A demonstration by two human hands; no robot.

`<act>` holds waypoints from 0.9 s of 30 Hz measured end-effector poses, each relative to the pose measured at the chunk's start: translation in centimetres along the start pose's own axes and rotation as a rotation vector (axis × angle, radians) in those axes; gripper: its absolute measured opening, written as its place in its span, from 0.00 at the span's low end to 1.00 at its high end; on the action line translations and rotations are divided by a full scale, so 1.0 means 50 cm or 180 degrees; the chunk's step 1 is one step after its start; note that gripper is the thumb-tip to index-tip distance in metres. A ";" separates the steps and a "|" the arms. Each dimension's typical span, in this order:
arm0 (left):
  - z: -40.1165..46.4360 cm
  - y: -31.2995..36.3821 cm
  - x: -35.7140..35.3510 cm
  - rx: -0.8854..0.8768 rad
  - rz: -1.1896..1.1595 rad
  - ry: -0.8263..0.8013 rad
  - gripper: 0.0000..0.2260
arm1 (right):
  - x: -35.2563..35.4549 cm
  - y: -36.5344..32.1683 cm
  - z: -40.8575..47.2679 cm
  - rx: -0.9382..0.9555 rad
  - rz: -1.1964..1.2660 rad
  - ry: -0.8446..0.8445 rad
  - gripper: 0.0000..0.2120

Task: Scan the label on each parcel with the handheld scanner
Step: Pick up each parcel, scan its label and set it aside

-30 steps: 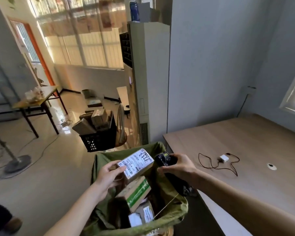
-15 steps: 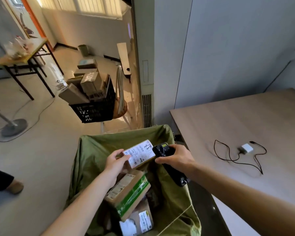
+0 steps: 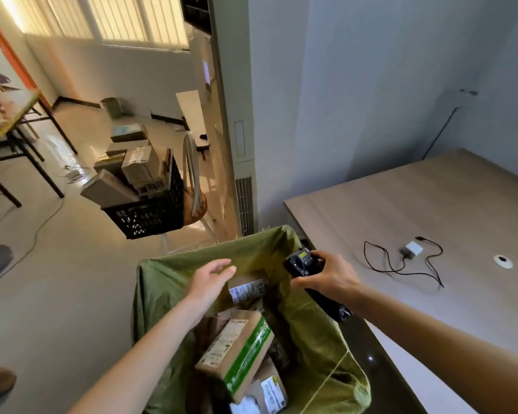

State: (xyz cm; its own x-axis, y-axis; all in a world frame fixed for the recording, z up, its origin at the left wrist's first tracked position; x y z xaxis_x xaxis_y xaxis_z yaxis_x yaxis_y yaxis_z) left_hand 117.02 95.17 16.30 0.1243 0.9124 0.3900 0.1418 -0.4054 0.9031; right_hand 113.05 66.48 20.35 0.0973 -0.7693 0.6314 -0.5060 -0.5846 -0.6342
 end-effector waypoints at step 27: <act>-1.084 0.777 -0.900 -0.2921 0.0653 -0.3466 0.26 | 0.662 0.778 -1.393 -0.2181 0.0525 0.3297 0.35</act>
State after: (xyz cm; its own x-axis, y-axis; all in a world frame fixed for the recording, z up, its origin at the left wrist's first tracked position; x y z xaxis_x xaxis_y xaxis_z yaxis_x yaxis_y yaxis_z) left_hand 63.69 41.43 43.60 0.7990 0.1772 0.5746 -0.5891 0.0397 0.8071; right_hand 36.88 36.26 47.67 -0.5710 -0.0749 0.8175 -0.8195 -0.0076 -0.5731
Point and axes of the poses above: each hand's wrist, its own z-axis towards the middle knuckle, its own x-axis out of the back of the hand, y = z × x, the point moved 7 cm from there along z, towards the middle knuckle, and after that the axes turned 10 degrees about -x, right-handed, at the moved point
